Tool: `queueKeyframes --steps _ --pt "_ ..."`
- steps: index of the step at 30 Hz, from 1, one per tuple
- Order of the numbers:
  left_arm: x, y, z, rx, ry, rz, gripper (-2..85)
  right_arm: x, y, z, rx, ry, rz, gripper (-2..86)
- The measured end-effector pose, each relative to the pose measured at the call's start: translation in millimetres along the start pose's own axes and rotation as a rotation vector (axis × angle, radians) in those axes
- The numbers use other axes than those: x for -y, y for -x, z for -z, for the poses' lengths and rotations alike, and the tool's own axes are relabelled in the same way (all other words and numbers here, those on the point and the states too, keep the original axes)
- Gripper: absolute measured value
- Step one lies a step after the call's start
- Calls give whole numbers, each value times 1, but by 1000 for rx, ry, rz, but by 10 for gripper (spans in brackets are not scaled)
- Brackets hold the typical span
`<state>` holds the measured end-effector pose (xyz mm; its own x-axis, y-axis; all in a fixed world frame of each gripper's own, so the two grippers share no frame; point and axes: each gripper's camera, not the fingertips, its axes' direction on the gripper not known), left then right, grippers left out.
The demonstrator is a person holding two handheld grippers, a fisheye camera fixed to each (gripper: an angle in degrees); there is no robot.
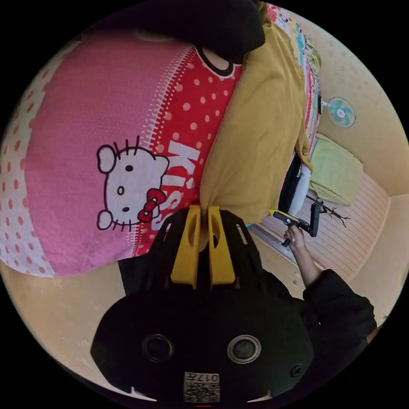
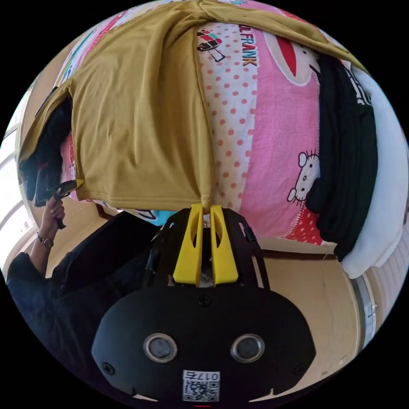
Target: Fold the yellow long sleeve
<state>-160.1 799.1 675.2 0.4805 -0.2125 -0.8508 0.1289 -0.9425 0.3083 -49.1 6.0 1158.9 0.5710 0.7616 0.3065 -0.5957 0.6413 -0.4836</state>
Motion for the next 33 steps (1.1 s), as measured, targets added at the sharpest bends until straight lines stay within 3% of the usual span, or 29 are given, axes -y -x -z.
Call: queueKeyframes --steps 5,7,10,12,15,17,22,25,30,33 --pt "-51 6 5 4 66 -13 31 -29 1 -12 -174 116 79 41" --pt "-69 11 16 -82 -2 30 48 -35 0 -21 -161 132 61 46" --pt "-104 5 73 -220 -272 27 108 -40 0 -6 -133 75 -15 54" --pt "-140 0 136 -276 -574 51 132 -45 3 10 -150 25 -34 49" --pt "-191 7 197 -305 -952 149 132 -48 10 22 -184 11 -23 43" --pt "-207 18 212 -320 -1080 163 130 -49 17 32 -184 -24 -15 40" --pt "-194 62 196 -441 -1051 241 114 -47 58 67 -153 -140 107 48" --pt "-198 67 182 -563 -1081 162 44 -50 107 98 -108 -246 270 59" --pt "-243 42 192 -488 -1091 26 27 -53 241 144 145 -330 710 83" --pt "-255 24 201 -390 -1041 -44 23 -51 326 159 164 -380 931 109"
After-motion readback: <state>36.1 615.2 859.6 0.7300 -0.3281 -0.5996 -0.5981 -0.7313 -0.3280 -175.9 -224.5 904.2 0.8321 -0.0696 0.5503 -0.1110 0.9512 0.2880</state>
